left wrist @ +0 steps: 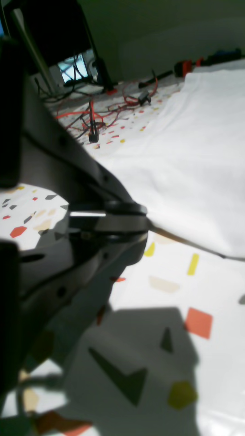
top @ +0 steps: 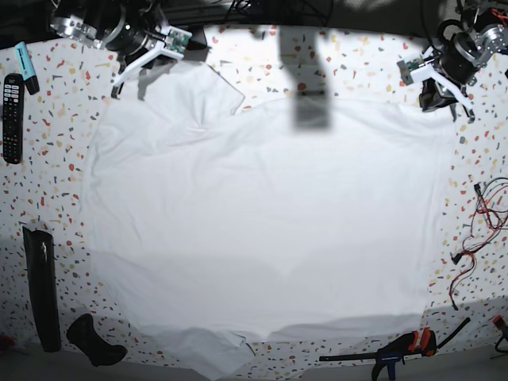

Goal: Fold the T-shirt properly
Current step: 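Grasp the collar-side edge with both grippers and lift it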

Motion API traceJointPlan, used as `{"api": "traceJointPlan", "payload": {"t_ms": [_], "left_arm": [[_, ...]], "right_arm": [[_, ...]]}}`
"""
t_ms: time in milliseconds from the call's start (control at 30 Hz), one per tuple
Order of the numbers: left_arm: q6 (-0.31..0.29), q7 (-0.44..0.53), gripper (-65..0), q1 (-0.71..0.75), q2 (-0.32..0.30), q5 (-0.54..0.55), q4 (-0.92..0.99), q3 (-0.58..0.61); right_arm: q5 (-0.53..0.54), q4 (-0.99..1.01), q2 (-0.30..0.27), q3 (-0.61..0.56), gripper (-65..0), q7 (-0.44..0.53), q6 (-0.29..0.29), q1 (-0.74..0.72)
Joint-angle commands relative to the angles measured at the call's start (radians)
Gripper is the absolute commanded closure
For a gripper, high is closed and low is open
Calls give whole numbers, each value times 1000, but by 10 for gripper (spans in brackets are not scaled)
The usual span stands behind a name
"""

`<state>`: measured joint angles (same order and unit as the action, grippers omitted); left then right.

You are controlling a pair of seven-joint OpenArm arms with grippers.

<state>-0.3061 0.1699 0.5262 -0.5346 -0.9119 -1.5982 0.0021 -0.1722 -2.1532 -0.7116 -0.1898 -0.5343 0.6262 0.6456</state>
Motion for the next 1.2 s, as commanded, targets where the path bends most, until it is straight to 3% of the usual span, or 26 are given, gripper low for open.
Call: {"api": "traceJointPlan", "payload": {"t_ms": [0,133,367,467,633,900,1167], "left_arm": [[-7,2,0,5,-12,5,-27,-1],[-7,2,0,4,-12,5,-85,-1],[-7,-64,0,-61,-12,6,-118,-1],[-7,-65,0,-107,-12,76,-118,-1],[-8,-69,0,-175,-11,278,-118,-1],[-8,-159,0,-309,25,323,-116,-1],[-8,-246,0,-449,89,464,-89,-1]], "right_arm": [[1,-38,-12,6,0,-9,-29,-2],[0,-100,-12,7,0,-58,-137,-3],[-6,-111,-11,7,0,-80,-214,-85],[75,-111,-11,7,0,-69,-275,-161],[128,-61,60,7,0,-68,-283,-304],[131,126,181,7,0,-53,-283,-536],[206,299,201,7,0,-53,-282,-752]]}}
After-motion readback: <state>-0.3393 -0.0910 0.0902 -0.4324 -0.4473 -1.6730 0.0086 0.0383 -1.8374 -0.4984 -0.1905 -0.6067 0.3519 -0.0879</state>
